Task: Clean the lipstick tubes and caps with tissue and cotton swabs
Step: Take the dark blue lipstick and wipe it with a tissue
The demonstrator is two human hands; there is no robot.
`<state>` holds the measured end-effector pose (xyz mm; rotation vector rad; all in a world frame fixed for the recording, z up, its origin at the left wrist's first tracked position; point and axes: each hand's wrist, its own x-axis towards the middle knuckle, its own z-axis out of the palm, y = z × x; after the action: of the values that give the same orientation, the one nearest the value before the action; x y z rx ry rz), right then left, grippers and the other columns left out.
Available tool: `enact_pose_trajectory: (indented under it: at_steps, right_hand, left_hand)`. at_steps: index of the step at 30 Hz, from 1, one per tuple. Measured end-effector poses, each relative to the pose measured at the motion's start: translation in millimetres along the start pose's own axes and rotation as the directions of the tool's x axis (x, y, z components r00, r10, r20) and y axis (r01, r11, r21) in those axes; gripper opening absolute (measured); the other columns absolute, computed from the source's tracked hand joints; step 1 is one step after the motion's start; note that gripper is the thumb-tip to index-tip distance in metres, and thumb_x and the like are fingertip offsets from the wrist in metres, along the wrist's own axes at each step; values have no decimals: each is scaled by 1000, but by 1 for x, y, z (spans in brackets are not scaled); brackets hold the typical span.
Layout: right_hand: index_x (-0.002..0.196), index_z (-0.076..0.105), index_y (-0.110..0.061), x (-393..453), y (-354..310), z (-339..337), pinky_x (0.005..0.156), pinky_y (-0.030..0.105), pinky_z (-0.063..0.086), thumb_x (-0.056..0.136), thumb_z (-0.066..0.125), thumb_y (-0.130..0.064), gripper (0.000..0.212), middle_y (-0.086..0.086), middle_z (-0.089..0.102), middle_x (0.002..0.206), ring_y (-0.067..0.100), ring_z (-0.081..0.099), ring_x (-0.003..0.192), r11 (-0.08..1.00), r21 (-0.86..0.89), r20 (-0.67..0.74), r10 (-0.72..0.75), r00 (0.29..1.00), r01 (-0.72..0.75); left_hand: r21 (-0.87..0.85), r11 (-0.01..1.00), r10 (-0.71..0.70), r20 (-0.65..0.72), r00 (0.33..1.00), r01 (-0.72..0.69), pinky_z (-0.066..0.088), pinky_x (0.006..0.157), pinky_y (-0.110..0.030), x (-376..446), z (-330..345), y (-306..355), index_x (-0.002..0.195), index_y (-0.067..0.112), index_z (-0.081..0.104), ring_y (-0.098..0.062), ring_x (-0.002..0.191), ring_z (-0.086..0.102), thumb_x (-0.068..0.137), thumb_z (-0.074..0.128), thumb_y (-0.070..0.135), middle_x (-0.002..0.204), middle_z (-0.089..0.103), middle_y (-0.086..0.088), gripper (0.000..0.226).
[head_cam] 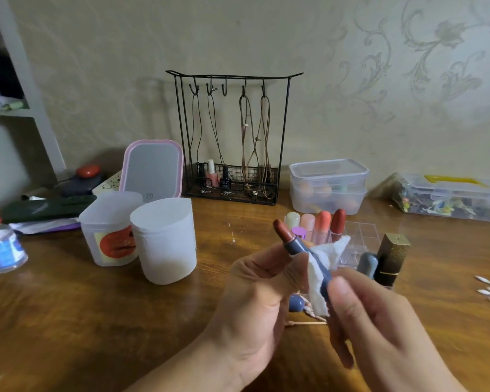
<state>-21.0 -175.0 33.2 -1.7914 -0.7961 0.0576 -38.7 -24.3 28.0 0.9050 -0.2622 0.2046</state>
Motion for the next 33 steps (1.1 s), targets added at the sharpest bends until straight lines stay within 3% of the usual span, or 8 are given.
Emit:
enact_pose_trajectory:
  at_steps: [7, 16, 19, 23, 26, 29, 31, 33]
  right_hand:
    - [84, 60, -40, 6, 1, 6, 43, 13, 31, 78, 40, -75, 41, -17, 60, 58, 6, 52, 46, 971, -223, -105, -114, 988, 89]
    - [74, 44, -53, 5, 2, 2, 46, 14, 33, 83, 32, -75, 26, -26, 50, 60, 2, 47, 49, 862, -506, -142, -90, 986, 5]
    - [68, 58, -40, 3, -12, 4, 49, 22, 31, 71, 46, -79, 42, -11, 48, 50, 7, 43, 45, 979, -111, 13, 176, 984, -173]
    - [63, 53, -7, 0, -14, 4, 42, 21, 30, 32, 89, -63, 74, 6, 39, 46, 17, 35, 35, 641, 559, 301, 434, 849, -526]
    - [64, 65, -20, 6, -9, 5, 47, 22, 32, 57, 66, -81, 61, 0, 50, 52, 15, 43, 44, 818, 399, 140, 392, 909, -414]
    - [68, 65, -38, 6, -8, 7, 49, 11, 35, 78, 41, -77, 47, -10, 62, 57, 3, 54, 50, 998, 21, -67, 68, 995, -67]
    - [73, 64, -41, 5, -5, 6, 48, 10, 38, 73, 48, -75, 37, -15, 63, 56, 3, 58, 50, 994, -110, -121, -14, 993, 0]
    - [68, 63, -41, 4, -6, 7, 49, 11, 38, 72, 51, -71, 33, -16, 58, 51, 2, 53, 47, 995, -96, -86, 13, 996, -22]
  left_hand:
    - [-157, 986, -65, -72, 995, 53, 57, 78, -35, 0, 1, -1, 90, 10, 78, -28, 93, 70, 59, 78, 7, 110, 71, -15, 32]
    - [-102, 978, -197, -152, 968, 183, 56, 77, -35, -1, -2, -15, 104, 2, 73, -32, 92, 68, 47, 95, 31, 109, 68, -23, 67]
    - [-142, 977, -175, -106, 979, 159, 51, 91, -43, -1, -1, -11, 113, 1, 68, -38, 105, 64, 44, 96, 30, 119, 64, -26, 80]
    - [-179, 966, -190, -11, 982, 185, 59, 76, -46, -4, 0, -4, 105, 2, 73, -37, 89, 69, 29, 99, 27, 108, 68, -25, 85]
    - [-224, 957, -190, -17, 982, 181, 51, 93, -51, -3, -1, 0, 121, -4, 61, -41, 107, 63, 48, 95, 24, 126, 59, -28, 86]
    - [-155, 981, -119, -10, 993, 116, 59, 69, -42, -4, 1, 2, 104, 5, 72, -34, 85, 69, 59, 89, 19, 108, 68, -25, 50]
    - [-137, 985, -114, -39, 993, 108, 57, 55, -38, -4, 1, 2, 89, 9, 76, -30, 71, 69, 70, 77, 17, 92, 71, -21, 21]
    - [-163, 982, -100, -30, 995, 93, 59, 58, -37, -3, 1, 1, 85, 9, 76, -28, 69, 69, 63, 84, 21, 85, 71, -18, 26]
